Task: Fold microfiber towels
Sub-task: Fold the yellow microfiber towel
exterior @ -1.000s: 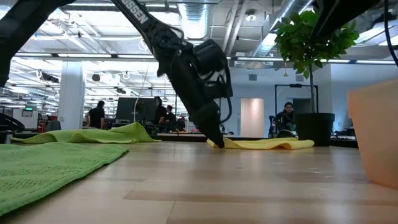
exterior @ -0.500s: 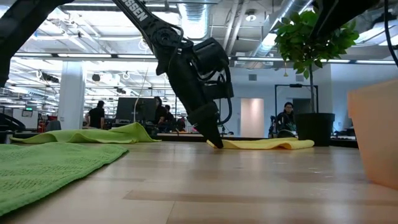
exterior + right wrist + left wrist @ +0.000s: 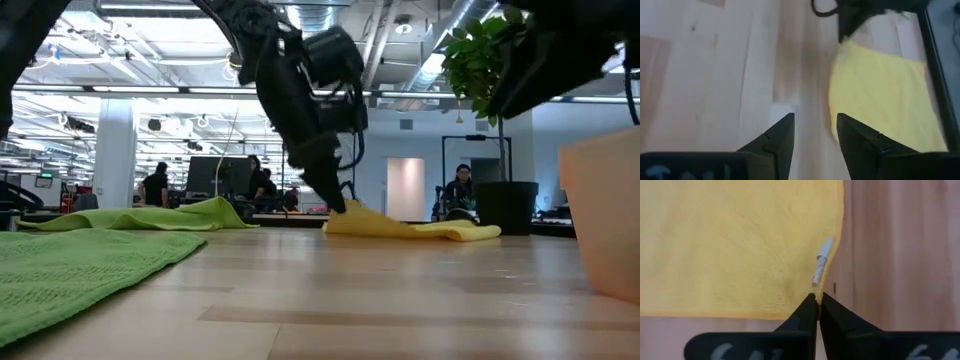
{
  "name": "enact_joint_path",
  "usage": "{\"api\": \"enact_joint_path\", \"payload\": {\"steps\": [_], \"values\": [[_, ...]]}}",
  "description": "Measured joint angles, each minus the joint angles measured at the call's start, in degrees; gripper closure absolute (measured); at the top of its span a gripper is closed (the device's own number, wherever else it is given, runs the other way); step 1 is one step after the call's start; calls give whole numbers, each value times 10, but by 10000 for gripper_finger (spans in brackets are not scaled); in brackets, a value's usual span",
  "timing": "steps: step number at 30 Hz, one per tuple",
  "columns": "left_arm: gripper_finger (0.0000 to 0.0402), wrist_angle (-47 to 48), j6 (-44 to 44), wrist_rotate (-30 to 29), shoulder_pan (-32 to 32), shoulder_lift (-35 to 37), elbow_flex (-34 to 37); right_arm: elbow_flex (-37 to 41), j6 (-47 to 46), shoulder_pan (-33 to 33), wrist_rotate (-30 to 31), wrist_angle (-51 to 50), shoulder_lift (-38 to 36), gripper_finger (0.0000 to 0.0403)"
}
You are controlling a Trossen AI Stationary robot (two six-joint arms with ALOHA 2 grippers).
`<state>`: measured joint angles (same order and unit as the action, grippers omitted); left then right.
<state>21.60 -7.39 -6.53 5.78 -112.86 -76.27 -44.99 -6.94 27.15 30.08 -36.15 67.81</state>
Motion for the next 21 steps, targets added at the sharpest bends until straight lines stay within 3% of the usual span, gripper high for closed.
{"api": "enact_joint_path", "payload": {"steps": [9,12,21], "values": [[401,-1,20,-76,-22,64,0,126,86,-45,32,216,5,232],[401,-5,19,-78,-28,72,0,149,99,-66,53,247,9,232],[401,-68,10,-79,-31,75,-3,178,120,-120,39,349,48,232]]}}
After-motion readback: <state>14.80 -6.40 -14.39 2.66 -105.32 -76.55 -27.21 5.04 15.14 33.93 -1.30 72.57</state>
